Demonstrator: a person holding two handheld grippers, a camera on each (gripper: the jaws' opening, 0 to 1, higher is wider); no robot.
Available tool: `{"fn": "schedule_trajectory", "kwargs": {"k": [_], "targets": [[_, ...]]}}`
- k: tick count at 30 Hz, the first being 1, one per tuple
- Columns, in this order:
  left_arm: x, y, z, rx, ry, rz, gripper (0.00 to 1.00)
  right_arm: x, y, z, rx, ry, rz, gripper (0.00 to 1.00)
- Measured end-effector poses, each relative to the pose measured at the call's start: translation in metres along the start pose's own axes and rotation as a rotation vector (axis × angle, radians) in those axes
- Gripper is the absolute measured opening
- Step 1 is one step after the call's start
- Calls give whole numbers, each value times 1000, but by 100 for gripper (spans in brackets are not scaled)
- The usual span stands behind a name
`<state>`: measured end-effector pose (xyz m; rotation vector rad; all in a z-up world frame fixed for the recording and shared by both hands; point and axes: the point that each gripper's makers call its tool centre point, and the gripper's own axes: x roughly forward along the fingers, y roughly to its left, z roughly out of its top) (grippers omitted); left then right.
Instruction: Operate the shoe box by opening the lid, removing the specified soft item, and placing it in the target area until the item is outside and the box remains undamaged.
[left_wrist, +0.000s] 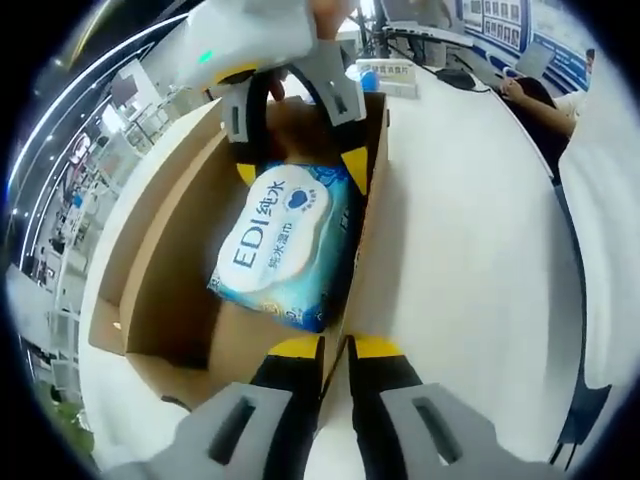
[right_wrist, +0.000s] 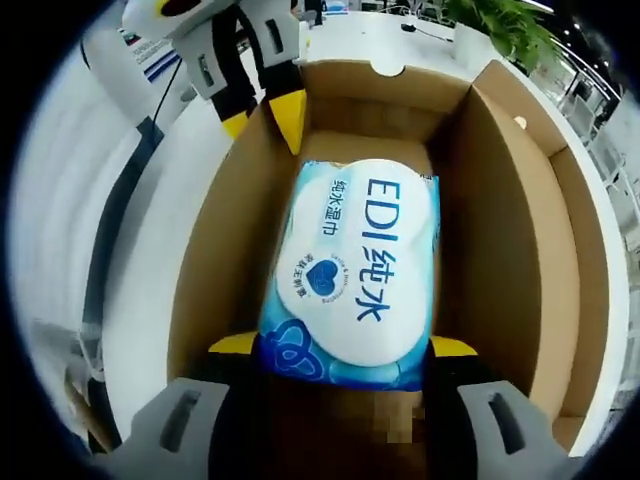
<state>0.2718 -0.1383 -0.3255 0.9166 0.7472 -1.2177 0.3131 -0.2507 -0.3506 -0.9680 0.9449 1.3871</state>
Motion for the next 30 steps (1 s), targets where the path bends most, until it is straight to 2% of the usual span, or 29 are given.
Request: {"fn": "schedule_trajectory", "kwargs": {"k": [10,22,25,30], "targets": [[0,0,-1,0,2,3,9,13,-1,-1,0,32,-25,70],[0,0,-1,22,11,4,10,26,-1,-2,1,46,-2,76],[1,1,-2,34,22,10,10,26,-1,-2,2,14,-5,77],[0,0,-1,56,11,9,10,27,-1,-2,-1,13,-15,77]]}}
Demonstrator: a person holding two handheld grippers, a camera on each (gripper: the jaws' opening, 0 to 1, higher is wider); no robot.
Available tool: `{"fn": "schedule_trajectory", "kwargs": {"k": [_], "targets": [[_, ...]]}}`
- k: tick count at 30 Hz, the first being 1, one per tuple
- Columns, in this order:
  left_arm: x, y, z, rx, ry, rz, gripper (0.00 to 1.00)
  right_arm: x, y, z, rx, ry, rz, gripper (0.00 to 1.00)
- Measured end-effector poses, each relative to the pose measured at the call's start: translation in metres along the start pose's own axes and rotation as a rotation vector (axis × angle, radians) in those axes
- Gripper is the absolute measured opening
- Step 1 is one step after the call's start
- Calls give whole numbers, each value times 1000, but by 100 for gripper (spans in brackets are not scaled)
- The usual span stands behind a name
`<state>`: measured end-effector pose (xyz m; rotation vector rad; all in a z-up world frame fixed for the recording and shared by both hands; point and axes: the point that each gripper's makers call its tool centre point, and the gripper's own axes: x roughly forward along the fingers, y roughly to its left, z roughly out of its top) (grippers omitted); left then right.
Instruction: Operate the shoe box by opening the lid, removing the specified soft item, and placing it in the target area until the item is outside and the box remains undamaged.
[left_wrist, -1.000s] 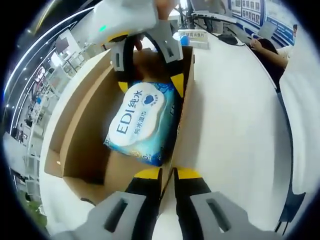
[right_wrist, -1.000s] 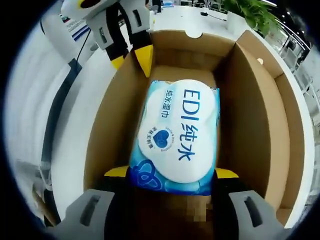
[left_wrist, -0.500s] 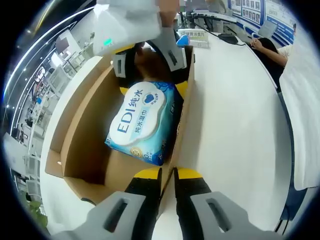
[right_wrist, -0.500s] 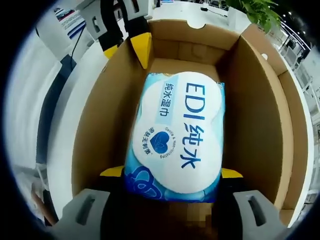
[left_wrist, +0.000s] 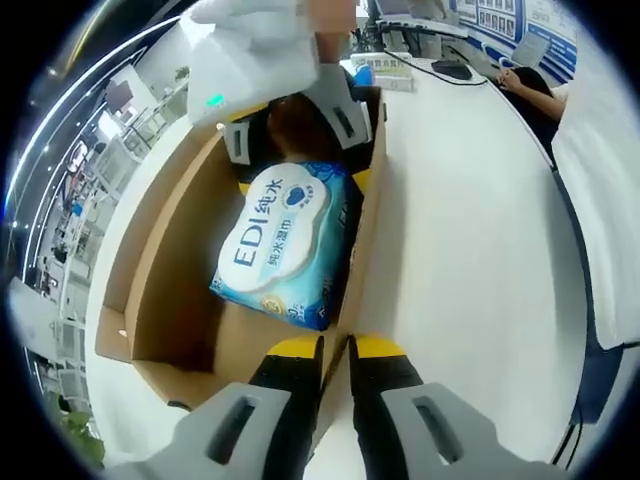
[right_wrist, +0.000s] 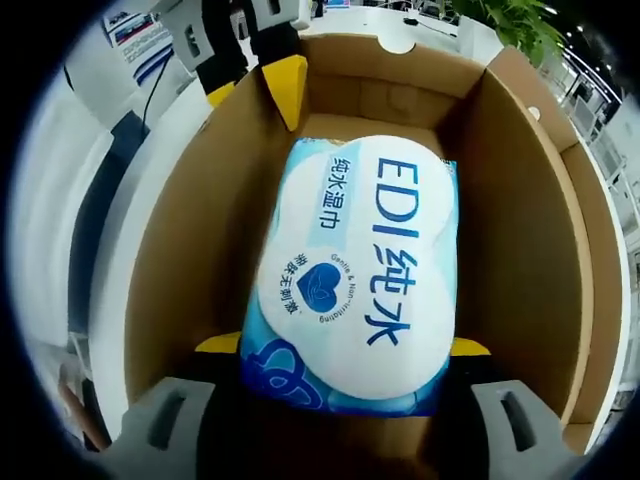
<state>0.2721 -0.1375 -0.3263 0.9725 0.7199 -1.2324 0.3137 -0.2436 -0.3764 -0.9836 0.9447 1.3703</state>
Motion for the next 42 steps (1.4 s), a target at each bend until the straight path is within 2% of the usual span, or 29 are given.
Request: {"fn": "schedule_trajectory", "kwargs": {"k": [7,13,17,20,22,23,25,26,28,32,34,36,42], "targets": [[1,2,0,-12,6,4,10,1,0,1,1,0,-3,77],[-2,0,4,-10,-16,11,15,1,-1,0,1,-1,-4,77],[-7,-2,7,-45,-35,1,24,1,-1,0,-1,-8,-9,77],[-15,-4,10,-38,-52,-3,30,0,-1,0,-4,-17,-11,78],[-28,-4,19,-75,-100,-7,36,0,-1,1,-4,-16,-11,78],[-30,-4,20,-76,-104,-5,41,0,-1,1,-4,-15,-11,78],[-50,9,27,-57,-121,52,53,1,-2,0,-6,-12,-12,78],[-57,12,31,-57,-139,57,56,1,-1,0,-7,-11,-14,78],[-76,22,41,-64,-180,68,58,0,-1,1,-7,-14,-16,78],[-105,47,53,-15,-195,96,64,0,0,1,-6,-8,-17,78],[-117,61,63,-9,-222,107,65,0,0,1,-6,-5,-17,78],[-125,72,71,-7,-243,107,68,0,-1,1,-5,-6,-17,78],[-131,90,78,36,-238,95,73,0,0,1,-5,-2,-18,78]]}}
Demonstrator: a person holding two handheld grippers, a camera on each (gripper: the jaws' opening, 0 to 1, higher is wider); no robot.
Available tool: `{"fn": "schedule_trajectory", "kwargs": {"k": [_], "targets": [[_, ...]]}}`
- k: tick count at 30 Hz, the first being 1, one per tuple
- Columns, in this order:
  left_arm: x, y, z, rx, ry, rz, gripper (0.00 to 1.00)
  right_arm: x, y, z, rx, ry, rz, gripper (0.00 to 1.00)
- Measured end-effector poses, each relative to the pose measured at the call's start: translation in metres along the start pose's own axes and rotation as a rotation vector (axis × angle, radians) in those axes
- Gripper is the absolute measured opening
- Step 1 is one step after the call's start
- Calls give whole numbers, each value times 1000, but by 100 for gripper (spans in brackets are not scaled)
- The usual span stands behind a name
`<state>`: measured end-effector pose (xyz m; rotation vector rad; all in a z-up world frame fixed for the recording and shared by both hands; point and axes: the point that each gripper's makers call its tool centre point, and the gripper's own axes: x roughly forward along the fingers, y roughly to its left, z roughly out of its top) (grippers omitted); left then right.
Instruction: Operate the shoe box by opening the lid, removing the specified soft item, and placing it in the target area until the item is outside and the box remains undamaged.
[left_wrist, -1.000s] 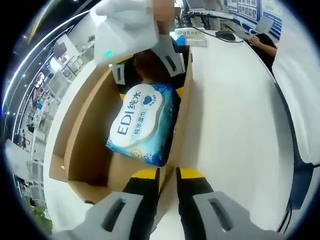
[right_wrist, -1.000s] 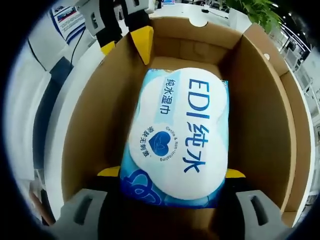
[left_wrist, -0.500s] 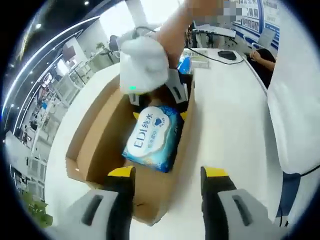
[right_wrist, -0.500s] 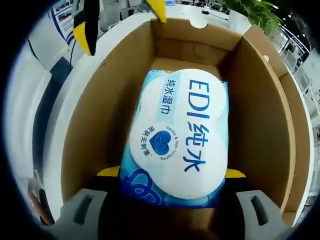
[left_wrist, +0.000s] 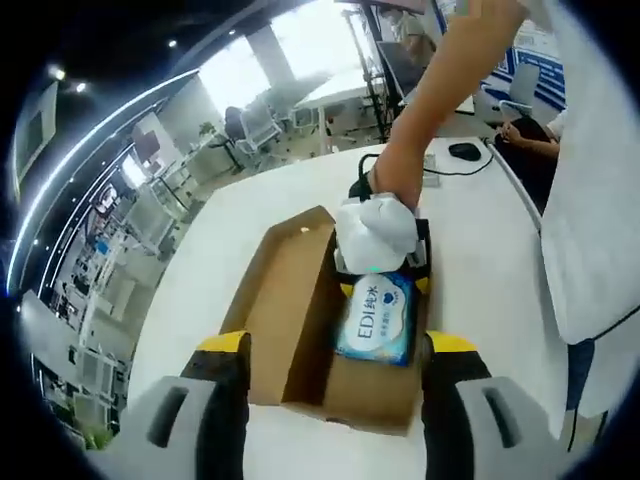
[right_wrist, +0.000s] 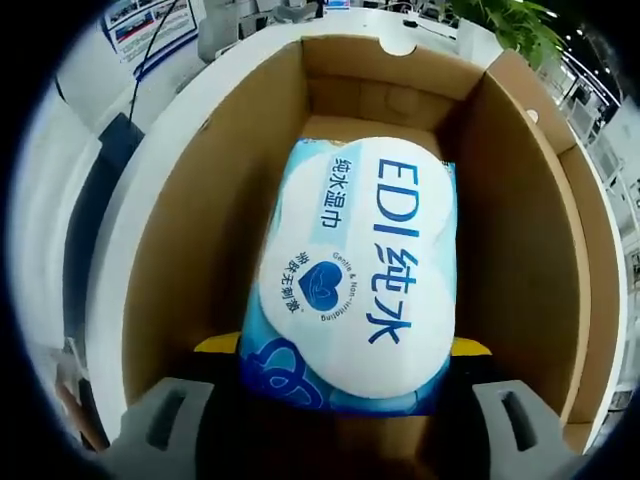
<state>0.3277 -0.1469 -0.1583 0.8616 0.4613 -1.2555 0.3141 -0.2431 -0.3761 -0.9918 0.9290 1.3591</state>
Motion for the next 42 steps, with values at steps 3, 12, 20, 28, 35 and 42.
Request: {"fn": "schedule_trajectory", "kwargs": {"k": [3,12,20,28,35,42], "targets": [[5,-1,-1,7,1,-38,75,0,0,0,1,4,-1,78],[49,-22,-43,-4,90,-137,75,0,0,-1,8,12,2,78],[84,-28,-57,-16,111,-180,75,0,-1,-1,11,16,6,78],[112,-39,-66,10,122,-244,77,1,0,-2,11,22,9,78],[135,-48,-77,52,145,-296,78,1,-1,-2,12,16,8,78],[153,-54,-81,71,148,-324,79,1,-2,-2,13,12,10,78]]}}
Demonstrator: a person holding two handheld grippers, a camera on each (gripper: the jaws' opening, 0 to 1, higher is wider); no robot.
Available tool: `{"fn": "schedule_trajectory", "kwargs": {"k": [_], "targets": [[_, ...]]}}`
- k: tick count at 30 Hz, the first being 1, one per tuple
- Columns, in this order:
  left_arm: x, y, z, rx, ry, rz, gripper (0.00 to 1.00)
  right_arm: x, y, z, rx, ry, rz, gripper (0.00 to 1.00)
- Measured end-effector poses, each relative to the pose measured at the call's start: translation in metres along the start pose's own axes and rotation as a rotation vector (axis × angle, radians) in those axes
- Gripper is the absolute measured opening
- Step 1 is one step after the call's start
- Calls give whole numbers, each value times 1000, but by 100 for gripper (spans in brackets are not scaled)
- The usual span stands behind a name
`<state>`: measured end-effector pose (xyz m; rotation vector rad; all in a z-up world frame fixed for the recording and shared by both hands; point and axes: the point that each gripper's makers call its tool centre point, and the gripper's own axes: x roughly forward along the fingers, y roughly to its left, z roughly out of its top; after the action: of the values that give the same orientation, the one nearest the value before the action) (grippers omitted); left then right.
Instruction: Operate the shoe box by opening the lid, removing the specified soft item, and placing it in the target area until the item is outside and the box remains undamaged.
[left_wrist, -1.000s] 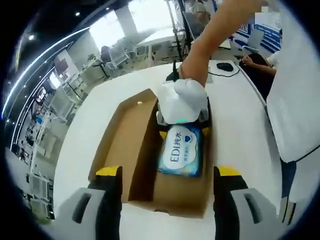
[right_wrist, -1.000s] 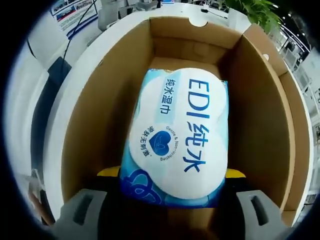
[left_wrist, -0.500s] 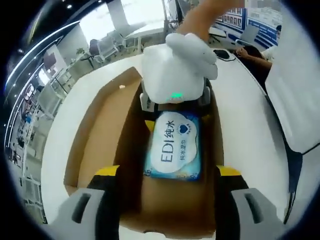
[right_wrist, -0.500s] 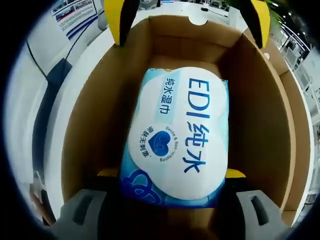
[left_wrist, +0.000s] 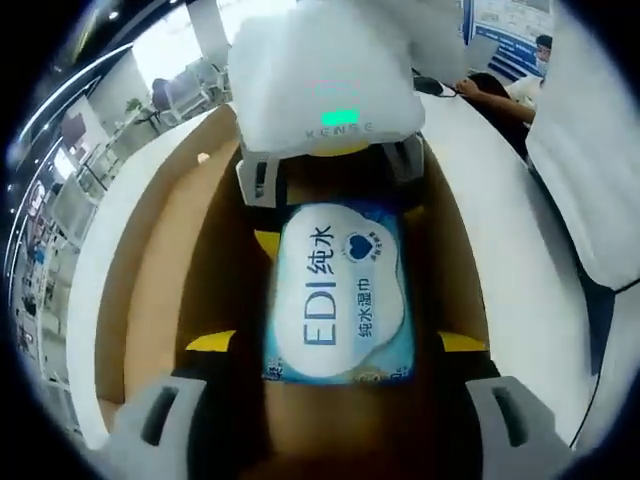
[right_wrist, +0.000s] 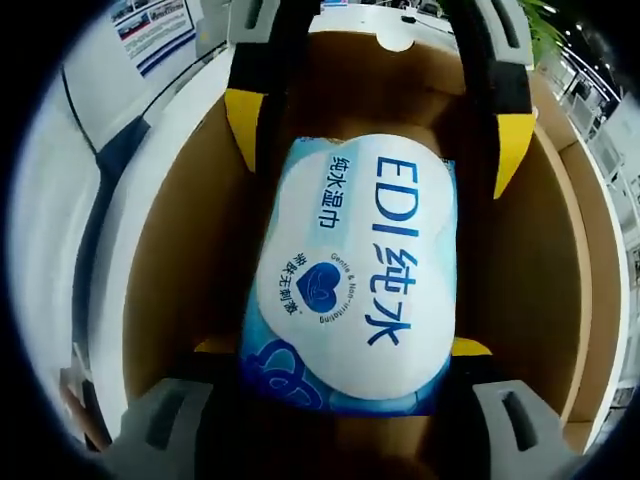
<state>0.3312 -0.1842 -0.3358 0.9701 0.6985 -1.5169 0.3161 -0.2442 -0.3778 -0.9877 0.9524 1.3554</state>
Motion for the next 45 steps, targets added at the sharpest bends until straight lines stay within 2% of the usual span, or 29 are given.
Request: {"fn": "schedule_trajectory", "kwargs": {"k": [11,20,32,45], "targets": [[20,-3,-9,7,29,-31,77,0,0,1,-1,-4,1,78],[30,-2,-14,1,41,-47,81,0,-1,1,0,3,5,78],[33,-3,-17,-17,73,-93,83,1,0,2,4,15,8,79],[33,-4,-17,-12,67,-89,83,1,0,1,1,21,5,79]]}}
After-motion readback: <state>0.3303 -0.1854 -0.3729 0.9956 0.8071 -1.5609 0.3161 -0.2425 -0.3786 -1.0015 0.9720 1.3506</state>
